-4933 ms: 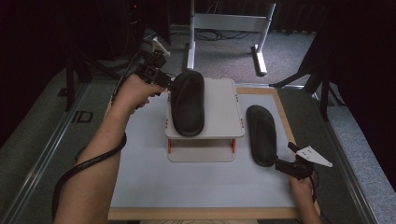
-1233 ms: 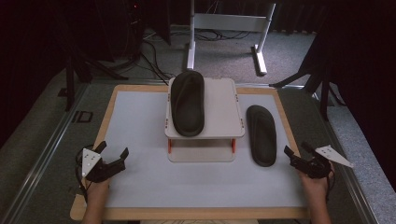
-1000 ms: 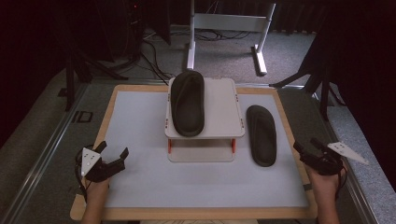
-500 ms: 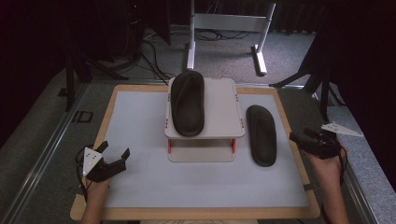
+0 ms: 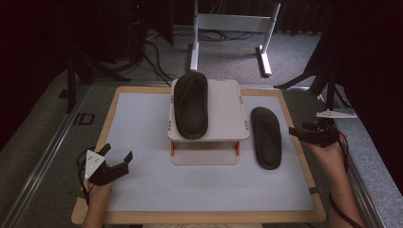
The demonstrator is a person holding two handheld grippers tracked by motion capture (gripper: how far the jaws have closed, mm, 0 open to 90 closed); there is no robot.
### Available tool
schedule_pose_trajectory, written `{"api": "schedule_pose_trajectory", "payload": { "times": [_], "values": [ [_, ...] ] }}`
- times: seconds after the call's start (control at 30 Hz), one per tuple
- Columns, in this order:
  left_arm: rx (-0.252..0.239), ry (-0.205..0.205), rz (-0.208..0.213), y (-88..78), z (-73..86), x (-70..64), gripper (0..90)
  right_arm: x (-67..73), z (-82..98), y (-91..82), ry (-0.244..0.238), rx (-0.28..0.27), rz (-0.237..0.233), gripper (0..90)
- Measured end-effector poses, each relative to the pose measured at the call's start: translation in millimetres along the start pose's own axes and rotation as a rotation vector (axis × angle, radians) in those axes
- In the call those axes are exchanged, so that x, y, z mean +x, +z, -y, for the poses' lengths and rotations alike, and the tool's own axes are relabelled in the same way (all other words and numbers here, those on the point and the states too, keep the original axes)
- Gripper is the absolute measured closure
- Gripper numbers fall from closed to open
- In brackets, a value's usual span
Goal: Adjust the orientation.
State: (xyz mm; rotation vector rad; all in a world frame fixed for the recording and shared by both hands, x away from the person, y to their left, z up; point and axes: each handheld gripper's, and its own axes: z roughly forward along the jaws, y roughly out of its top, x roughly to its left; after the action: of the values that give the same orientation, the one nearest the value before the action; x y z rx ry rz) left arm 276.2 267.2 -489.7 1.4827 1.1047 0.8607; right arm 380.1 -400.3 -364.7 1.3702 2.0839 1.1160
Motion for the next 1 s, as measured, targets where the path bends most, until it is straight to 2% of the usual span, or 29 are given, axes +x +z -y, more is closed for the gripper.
{"api": "schedule_pose_trajectory", "payload": {
  "times": [0.43, 0.63, 0.77, 1.0],
  "values": [
    [0.002, 0.001, 0.011, 0.4, -0.1, 0.0, 9.3, -6.8, -27.1, 31.2, -0.052, 0.152, -0.026, 28.8],
    [0.007, 0.012, 0.01, 0.7, -0.2, -1.1, 9.3, -4.2, -34.2, 51.8, -0.096, 0.25, -0.033, 28.9],
    [0.005, 0.016, 0.011, 0.8, -0.1, -2.1, 9.4, -3.8, -37.8, 65.0, -0.109, 0.31, -0.056, 31.9],
    [0.005, 0.013, 0.015, 0.7, -0.1, -2.2, 9.4, -7.1, -42.3, 84.4, -0.102, 0.388, -0.065, 33.4]
  ]
}}
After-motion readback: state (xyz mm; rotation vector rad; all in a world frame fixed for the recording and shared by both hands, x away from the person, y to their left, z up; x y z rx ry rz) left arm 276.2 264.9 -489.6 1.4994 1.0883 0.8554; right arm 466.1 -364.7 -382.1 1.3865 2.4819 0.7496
